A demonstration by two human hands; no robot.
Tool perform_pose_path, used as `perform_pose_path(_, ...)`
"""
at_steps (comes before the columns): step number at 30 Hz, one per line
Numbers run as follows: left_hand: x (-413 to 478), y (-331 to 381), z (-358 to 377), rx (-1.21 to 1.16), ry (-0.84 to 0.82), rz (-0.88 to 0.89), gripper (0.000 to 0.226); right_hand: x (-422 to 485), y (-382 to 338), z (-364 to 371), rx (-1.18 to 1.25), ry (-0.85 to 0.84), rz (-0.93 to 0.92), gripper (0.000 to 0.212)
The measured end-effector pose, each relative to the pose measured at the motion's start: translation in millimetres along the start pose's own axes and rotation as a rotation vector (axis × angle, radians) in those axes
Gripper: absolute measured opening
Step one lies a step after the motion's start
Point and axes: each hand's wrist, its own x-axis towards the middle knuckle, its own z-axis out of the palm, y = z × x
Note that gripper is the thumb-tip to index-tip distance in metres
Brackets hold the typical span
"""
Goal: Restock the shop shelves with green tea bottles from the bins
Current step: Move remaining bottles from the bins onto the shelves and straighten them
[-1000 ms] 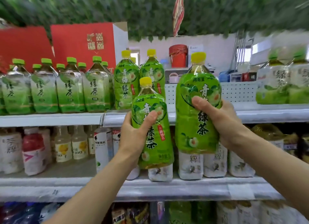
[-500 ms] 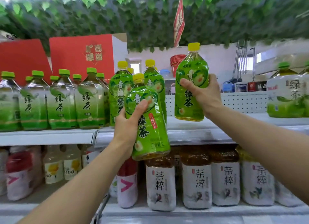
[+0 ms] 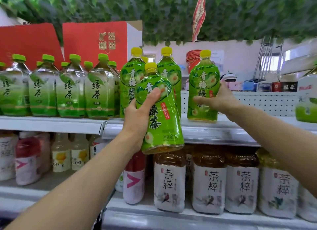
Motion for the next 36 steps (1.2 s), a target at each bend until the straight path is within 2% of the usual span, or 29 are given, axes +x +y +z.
perform_pose_path(2,1,0,0,0.01,-0.007,-0.001,0.124,-2,9,-2,-0.101,0.007,-0.019,0.095)
perform_pose_path(4,2,-1,0,0.021,-0.01,0.0,0.124,0,11,-3,-0.094,-0.013,-0.032,0.085)
perform_pose_path(8,1,-1,1,0.029,-0.013,0.009,0.134,11,6,-1,-0.079,-0.105,0.022,0.086)
perform_pose_path(10,0,0,1,0.022,-0.025,0.01,0.138,14,4,5,-0.083,-0.118,0.025,0.078)
perform_pose_path(17,1,-2,0,0.04,-0.009,0.012,0.139,21,2,17,-0.087,-0.184,0.004,0.079)
perform_pose_path(23,-1,0,3,0.03,0.008,0.032,0.145,10,-5,16,-0.115,-0.225,0.043,0.063)
perform_pose_path(24,-1,0,4,0.037,0.019,0.041,0.145,4,-9,17,-0.116,-0.219,0.051,0.063)
perform_pose_path(26,-5,2,5,0.047,0.04,0.063,0.146,-15,-19,18,-0.125,-0.089,-0.005,0.067)
perform_pose_path(28,-11,4,5,0.026,0.035,0.085,0.146,-48,-33,20,-0.097,0.081,-0.173,0.07)
perform_pose_path(29,-14,4,5,0.026,0.029,0.104,0.144,-67,-39,21,-0.043,0.094,-0.261,0.073)
perform_pose_path(31,-21,2,4,0.043,0.029,0.159,0.136,-103,-45,20,0.093,-0.031,-0.358,0.082)
perform_pose_path(34,-30,-1,8,0.06,0.055,0.285,0.112,-141,-46,13,0.246,-0.31,-0.302,0.113)
perform_pose_path(35,-31,-3,13,0.065,0.058,0.326,0.104,-146,-44,11,0.248,-0.374,-0.295,0.116)
perform_pose_path(36,-34,-3,19,0.076,0.059,0.352,0.111,-150,-42,9,0.241,-0.418,-0.308,0.113)
